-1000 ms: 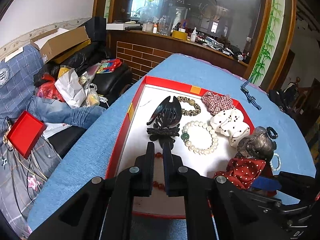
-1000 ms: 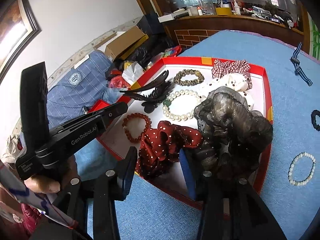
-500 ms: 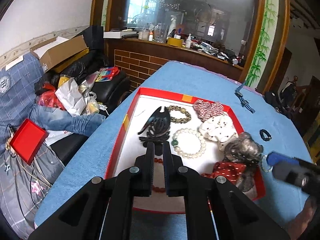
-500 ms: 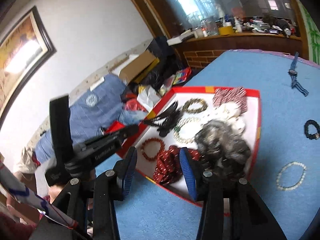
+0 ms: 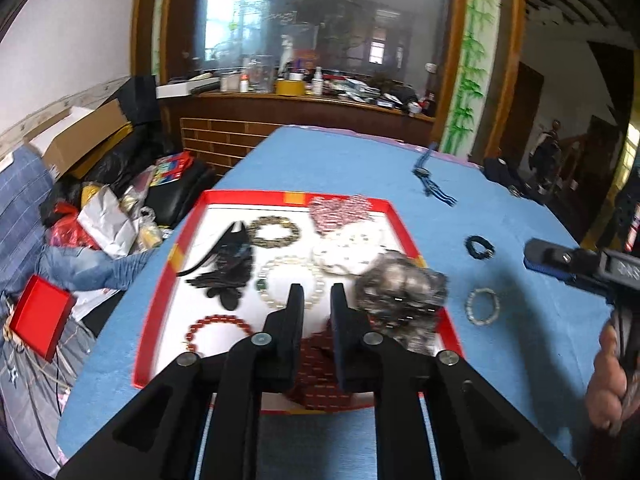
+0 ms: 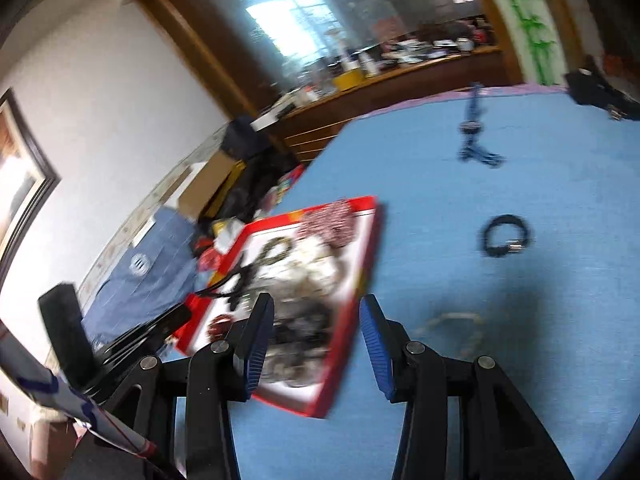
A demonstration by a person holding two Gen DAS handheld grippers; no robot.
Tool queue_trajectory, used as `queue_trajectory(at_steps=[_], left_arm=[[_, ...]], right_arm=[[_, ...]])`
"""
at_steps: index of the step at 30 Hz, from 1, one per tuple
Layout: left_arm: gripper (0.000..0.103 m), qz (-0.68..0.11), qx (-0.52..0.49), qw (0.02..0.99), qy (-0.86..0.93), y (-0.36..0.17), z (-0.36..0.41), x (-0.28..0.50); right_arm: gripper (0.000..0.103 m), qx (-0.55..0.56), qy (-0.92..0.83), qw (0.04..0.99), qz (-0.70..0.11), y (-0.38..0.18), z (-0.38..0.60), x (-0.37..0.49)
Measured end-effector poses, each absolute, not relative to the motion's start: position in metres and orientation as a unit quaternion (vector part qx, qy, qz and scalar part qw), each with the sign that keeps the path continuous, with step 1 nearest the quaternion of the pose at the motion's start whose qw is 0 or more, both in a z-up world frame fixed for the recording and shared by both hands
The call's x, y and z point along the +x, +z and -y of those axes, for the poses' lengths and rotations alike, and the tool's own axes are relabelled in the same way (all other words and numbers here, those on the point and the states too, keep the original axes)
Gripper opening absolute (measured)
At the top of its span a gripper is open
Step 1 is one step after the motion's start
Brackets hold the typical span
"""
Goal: Organize jewelry
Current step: 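Move both grippers toward the black beaded bracelet and pearl bracelet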
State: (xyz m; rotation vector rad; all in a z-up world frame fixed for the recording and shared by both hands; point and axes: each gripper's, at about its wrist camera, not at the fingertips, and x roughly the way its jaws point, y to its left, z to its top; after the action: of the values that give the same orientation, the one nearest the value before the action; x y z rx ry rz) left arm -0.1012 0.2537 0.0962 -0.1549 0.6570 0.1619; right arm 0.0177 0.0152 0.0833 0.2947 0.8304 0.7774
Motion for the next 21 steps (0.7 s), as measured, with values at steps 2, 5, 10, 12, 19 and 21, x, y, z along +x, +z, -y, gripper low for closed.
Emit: queue_trajectory(at_steps=[2, 5, 10, 12, 19, 21], left_arm=[[0.015, -0.324, -0.067, 0.941, 0.068, 0.097, -0.241, -0.098], [0.015, -0.329, -0.056, 0.941, 0.047, 0.098, -0.221, -0.094], [0.015, -0.341, -0.03, 0.939, 0.017, 0.092, -0.183, -0.083], [0.017, -0.345, -0.024, 0.938, 0.009, 0.089, -0.171, -0.079], [0.021, -0.354, 0.008, 0.935, -0.012, 0.075, -0.127, -0.068], [0.022, -0.356, 0.014, 0.934, -0.016, 0.073, -0.121, -0.067]], right_arm=[[0.049, 0.141, 0.34, 0.84, -0.399, 0.08, 0.002, 0.027], [0.049, 0.154, 0.308, 0.846, -0.407, 0.073, 0.023, 0.041], [0.049, 0.175, 0.281, 0.848, -0.414, 0.064, 0.047, 0.05], [0.049, 0.18, 0.274, 0.848, -0.416, 0.063, 0.052, 0.053], [0.049, 0.202, 0.27, 0.84, -0.425, 0.058, 0.06, 0.056], [0.049, 0.195, 0.274, 0.841, -0.423, 0.059, 0.056, 0.054]])
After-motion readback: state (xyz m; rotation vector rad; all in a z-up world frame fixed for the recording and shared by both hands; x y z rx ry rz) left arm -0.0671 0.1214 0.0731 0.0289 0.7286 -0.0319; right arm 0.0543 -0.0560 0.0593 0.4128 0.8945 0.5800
